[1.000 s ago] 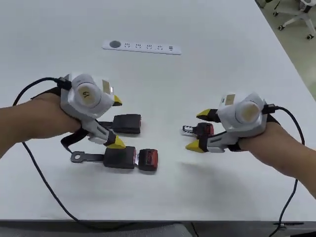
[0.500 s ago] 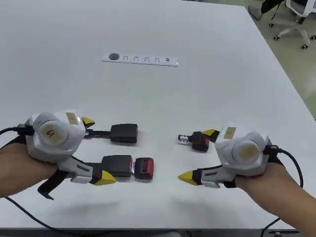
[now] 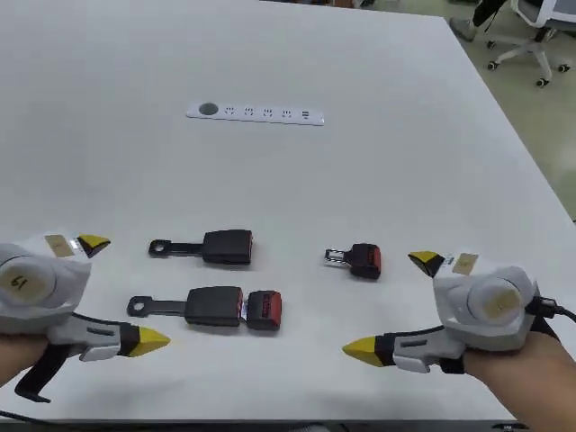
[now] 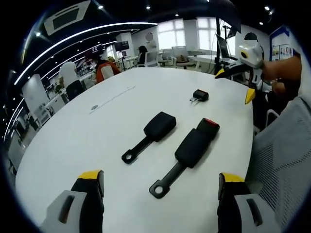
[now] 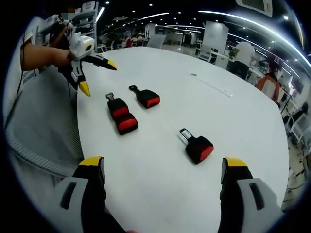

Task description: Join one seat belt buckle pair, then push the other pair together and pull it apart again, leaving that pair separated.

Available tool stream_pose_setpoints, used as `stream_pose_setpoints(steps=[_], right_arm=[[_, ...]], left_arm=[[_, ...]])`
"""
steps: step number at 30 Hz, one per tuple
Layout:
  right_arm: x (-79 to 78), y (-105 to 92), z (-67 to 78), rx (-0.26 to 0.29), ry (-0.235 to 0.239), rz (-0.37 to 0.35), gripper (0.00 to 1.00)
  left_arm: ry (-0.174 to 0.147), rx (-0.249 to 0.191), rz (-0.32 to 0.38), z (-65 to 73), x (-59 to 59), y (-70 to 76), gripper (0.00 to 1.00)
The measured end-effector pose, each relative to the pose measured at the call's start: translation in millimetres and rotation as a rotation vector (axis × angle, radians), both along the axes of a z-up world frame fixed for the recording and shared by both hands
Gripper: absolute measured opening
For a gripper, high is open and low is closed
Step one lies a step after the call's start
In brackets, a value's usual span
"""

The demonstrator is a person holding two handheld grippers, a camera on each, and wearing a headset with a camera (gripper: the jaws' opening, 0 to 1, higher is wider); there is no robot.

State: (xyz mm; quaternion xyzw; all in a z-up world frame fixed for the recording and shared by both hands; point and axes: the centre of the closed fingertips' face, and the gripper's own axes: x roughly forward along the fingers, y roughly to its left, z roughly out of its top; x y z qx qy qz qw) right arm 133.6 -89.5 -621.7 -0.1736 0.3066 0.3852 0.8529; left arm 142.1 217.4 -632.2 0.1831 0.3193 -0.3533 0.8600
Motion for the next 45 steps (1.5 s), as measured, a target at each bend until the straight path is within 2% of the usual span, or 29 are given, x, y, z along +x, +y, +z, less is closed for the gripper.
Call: stream_pose_setpoints(steps=[1, 5, 7, 9, 13, 21, 24, 32, 37, 41, 45], right_arm=[[-0.8, -0.2, -0.1, 0.01, 0.006, -0.01, 1.0], [-1.6, 1.1, 1.4, 0.012, -0.005, -0.029, 1.0], [-3.0, 3.6, 2.0, 0.021, -0.006, -0.031, 1.0], [-3.6, 4.5, 1.5, 0.02, -0.004, -0.03, 1.0], [-2.6, 3.6, -0.4, 0.019, -0.006, -0.032, 1.0], [-5.9, 2.3, -1.2, 0.023, 0.0, -0.046, 1.0], [-6.7, 2.4, -1.7, 0.02, 0.0, -0.045, 1.0], [-2.7, -0.8, 0.6, 0.008, -0.012, -0.048, 1.0], [-1.4, 0.0, 2.4, 0.007, -0.017, -0.046, 1.0], [1.4, 0.8, 7.4, 0.007, -0.042, -0.051, 0.99], [3.3, 3.0, 3.6, 0.0, -0.037, -0.04, 0.99]], left_arm=[[-0.002, -0.002, 0.007, 0.0, -4.1, -1.1, 1.0], [-0.014, -0.007, 0.039, 1.5, -8.3, 5.3, 1.0], [-0.007, -0.014, 0.051, 1.7, -10.5, 8.0, 1.0], [0.005, -0.031, 0.077, 2.0, -10.6, 14.8, 1.0], [-0.005, -0.047, 0.095, 7.8, -10.1, 17.1, 1.0], [0.004, -0.05, 0.075, 6.3, -17.7, 11.1, 1.0], [0.019, -0.043, 0.069, 2.8, -20.4, 10.7, 1.0], [0.01, -0.044, 0.061, 5.5, -18.1, 13.6, 1.0], [0.023, -0.043, 0.057, 5.4, -19.5, 14.0, 1.0], [0.017, -0.041, 0.064, 4.6, -18.1, 16.6, 1.0], [0.016, -0.028, 0.07, 2.7, -19.1, 17.6, 1.0]])
